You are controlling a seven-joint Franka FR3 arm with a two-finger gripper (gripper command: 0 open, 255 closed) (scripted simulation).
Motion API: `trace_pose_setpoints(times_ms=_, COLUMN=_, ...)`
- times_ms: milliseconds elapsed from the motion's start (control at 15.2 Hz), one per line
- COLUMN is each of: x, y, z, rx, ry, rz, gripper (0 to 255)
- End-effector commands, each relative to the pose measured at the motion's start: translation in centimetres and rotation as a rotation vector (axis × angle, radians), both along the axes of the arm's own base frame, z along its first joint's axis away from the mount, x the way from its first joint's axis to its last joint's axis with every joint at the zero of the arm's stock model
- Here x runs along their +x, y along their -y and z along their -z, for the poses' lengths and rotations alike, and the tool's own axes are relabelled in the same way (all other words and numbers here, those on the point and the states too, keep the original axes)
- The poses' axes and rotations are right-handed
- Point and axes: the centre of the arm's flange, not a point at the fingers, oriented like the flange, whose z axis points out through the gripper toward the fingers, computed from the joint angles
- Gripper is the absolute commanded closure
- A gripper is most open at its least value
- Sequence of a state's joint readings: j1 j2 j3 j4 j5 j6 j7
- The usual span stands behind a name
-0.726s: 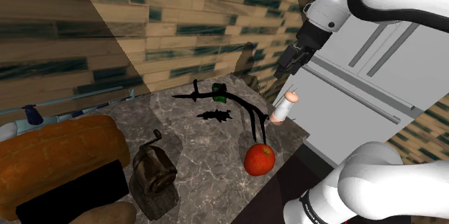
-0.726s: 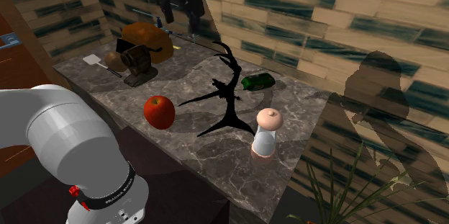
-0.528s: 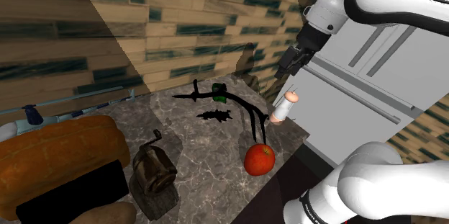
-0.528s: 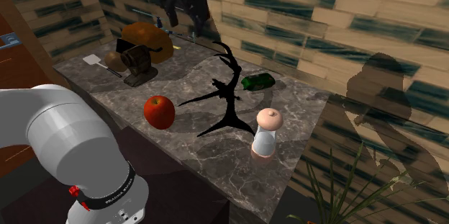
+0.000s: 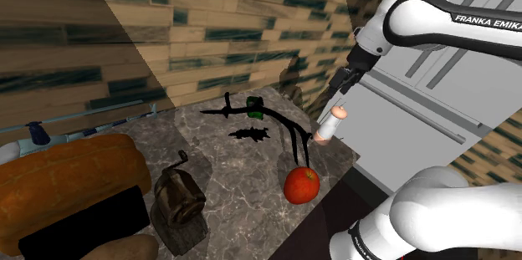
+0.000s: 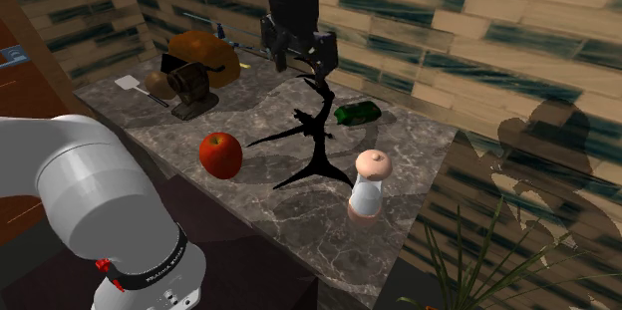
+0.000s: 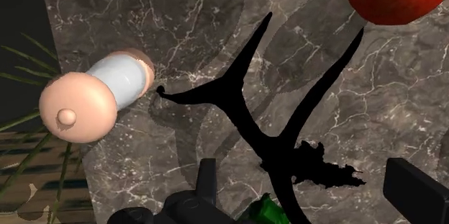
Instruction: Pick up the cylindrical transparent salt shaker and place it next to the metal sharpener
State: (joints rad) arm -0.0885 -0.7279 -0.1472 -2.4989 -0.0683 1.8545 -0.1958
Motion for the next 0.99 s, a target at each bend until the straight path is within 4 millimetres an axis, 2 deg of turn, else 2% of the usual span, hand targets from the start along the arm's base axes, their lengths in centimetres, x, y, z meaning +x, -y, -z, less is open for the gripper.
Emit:
trace_pose_setpoints(times_ms=0, x=0.5, y=2.3, z=1.1, rx=-0.001, ry=-0.002, rz=-0.002, gripper=0)
trace_pose_setpoints(times_ms=858, x=2.9, y=17.3, z=9.0, rx=-0.003, ry=-0.017, rz=-0.003, gripper=0)
trace_pose_setpoints(times_ms=924, x=2.9, y=17.3, z=9.0, rx=-0.003, ry=-0.017, rz=-0.003, gripper=0)
